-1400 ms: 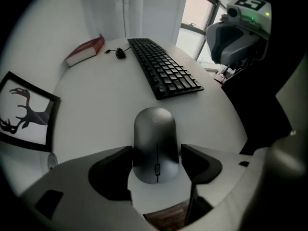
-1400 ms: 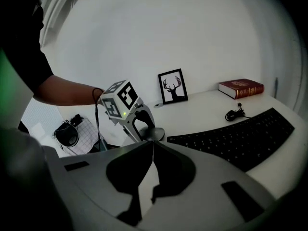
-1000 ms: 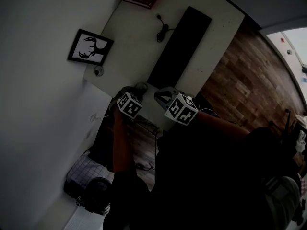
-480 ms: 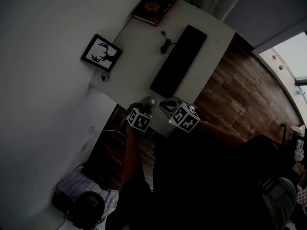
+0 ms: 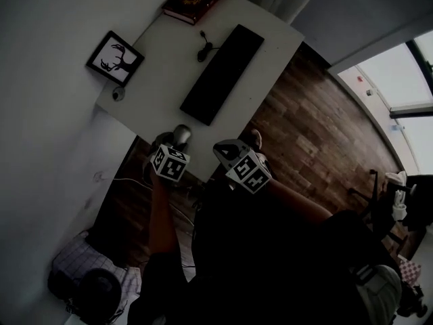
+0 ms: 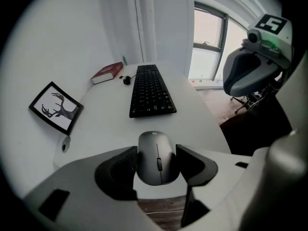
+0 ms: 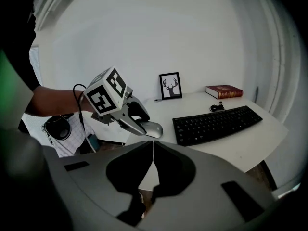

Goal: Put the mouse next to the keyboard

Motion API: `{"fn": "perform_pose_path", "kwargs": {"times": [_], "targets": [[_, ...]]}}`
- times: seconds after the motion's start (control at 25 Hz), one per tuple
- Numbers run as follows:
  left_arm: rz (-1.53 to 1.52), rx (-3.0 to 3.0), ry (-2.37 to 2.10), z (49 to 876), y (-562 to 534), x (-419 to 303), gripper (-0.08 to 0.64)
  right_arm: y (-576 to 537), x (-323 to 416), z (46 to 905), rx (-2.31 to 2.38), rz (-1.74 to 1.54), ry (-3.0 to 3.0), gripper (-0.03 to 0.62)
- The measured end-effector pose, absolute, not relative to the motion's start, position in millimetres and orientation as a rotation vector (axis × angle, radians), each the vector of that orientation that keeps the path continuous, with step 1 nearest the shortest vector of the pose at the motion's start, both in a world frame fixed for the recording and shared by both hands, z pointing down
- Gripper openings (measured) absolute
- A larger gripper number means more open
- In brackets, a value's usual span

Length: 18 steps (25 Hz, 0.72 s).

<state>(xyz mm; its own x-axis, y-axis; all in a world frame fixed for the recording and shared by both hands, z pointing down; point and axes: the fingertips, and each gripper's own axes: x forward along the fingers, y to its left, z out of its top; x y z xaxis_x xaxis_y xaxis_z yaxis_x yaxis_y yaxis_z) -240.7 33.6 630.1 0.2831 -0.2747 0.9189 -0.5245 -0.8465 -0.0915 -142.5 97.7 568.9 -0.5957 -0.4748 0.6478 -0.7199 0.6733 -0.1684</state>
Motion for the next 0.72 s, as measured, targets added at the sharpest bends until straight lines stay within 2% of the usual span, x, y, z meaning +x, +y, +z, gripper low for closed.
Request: {"fn": "perform_pose_path", "kwargs": {"times": [0.32, 0.36, 0.4, 0.52, 0.72], "targets": [[1.496, 2.293, -0.857, 602, 16, -213, 0.247, 87, -134, 581, 0.706, 0.441, -2.382, 0.021], [1.455, 2.315, -0.91, 592, 11, -209, 0.161, 85, -134, 583, 0.696, 0.389, -2.389, 0.021], [1.403, 2.342, -0.96, 581, 6, -206, -0.002, 83, -133, 585, 0.694, 0.33, -2.392, 0.021], [1.37, 2.351, -1.02, 569, -8, -204, -0.002, 70, -131, 600, 0.698, 0.155, -2.383, 0.021], [1.394, 2.293, -1.022, 589, -8, -218, -0.002, 57, -139, 608, 0.655, 0.067, -2.397, 0.023]]}}
